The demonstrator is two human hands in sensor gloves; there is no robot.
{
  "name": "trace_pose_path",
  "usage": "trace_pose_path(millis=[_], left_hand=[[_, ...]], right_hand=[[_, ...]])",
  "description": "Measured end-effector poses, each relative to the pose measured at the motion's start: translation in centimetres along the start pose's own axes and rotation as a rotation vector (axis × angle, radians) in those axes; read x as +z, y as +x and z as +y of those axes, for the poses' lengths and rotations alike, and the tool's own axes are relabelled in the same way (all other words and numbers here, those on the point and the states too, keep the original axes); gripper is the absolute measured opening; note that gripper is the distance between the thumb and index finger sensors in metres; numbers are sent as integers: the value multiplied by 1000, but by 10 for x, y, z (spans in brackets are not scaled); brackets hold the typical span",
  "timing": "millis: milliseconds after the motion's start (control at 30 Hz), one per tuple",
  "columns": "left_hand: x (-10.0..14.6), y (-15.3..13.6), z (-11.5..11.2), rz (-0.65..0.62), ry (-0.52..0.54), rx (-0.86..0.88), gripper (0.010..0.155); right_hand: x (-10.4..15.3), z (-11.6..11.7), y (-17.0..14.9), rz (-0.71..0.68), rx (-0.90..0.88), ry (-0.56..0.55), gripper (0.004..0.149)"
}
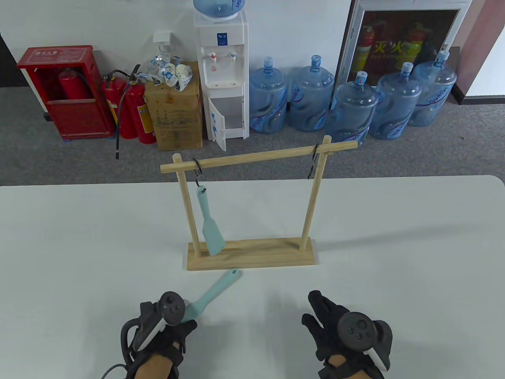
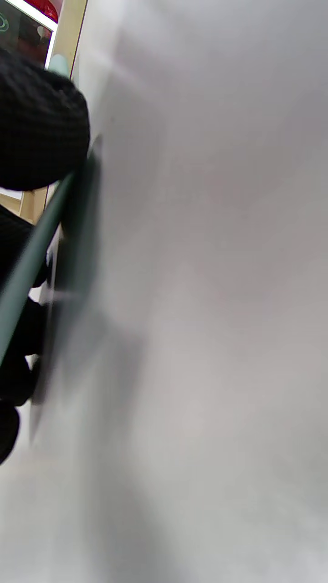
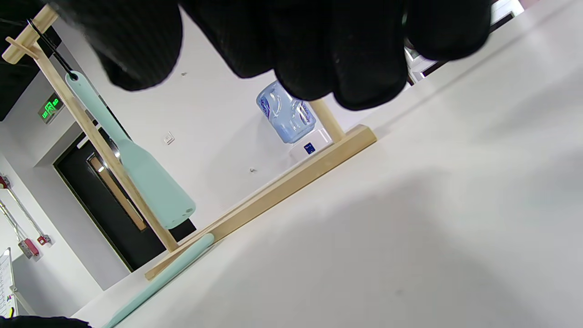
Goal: Hook dessert spatula onto s-hook
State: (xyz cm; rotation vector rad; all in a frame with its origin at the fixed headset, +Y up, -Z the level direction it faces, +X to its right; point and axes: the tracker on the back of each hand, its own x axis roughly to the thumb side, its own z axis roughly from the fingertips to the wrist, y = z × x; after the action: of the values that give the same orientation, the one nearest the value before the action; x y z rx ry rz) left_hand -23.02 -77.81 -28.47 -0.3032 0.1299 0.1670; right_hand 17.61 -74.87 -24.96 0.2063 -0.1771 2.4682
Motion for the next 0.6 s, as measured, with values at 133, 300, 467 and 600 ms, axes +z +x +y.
trace_pose_path(millis=[133, 300, 467, 600], left_hand=[[-1, 1, 4, 12, 14, -5, 69], [-1, -3, 9, 12, 12, 80, 68], [-1, -7, 12, 18, 22, 157, 59], [-1, -8, 15, -40, 34, 276, 51]], right_hand=[[0, 0, 0, 8, 3, 6, 67], [0, 1, 0, 15, 9, 16, 67], [-1, 2, 0, 17, 11, 22, 67], [-1, 3, 0, 20, 12, 31, 67]])
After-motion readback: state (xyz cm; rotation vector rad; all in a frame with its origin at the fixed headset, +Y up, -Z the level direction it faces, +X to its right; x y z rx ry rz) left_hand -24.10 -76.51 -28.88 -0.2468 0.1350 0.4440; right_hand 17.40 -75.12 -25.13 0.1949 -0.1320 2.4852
